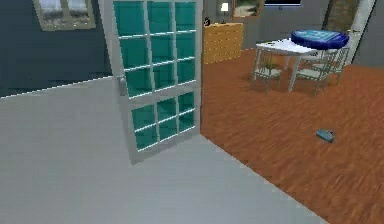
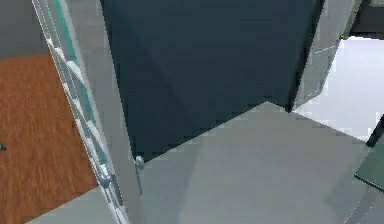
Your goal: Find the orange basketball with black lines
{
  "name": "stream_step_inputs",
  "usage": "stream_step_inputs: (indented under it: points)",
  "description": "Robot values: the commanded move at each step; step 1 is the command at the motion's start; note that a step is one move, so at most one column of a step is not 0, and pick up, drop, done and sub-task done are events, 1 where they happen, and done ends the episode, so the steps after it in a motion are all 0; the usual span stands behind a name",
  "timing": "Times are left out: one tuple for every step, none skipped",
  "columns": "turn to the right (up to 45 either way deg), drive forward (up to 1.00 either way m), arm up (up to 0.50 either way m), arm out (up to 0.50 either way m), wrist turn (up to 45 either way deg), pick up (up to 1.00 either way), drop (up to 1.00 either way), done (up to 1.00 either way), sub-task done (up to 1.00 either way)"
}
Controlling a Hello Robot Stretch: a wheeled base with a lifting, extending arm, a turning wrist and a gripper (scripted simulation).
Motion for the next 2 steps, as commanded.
stream_step_inputs:
  points:
    - [0.0, 0.35, 0.00, 0.00, 0.0, 0.00, 0.00, 0.00, 0.00]
    - [27.0, 0.00, 0.00, 0.00, 0.0, 0.00, 0.00, 0.00, 0.00]
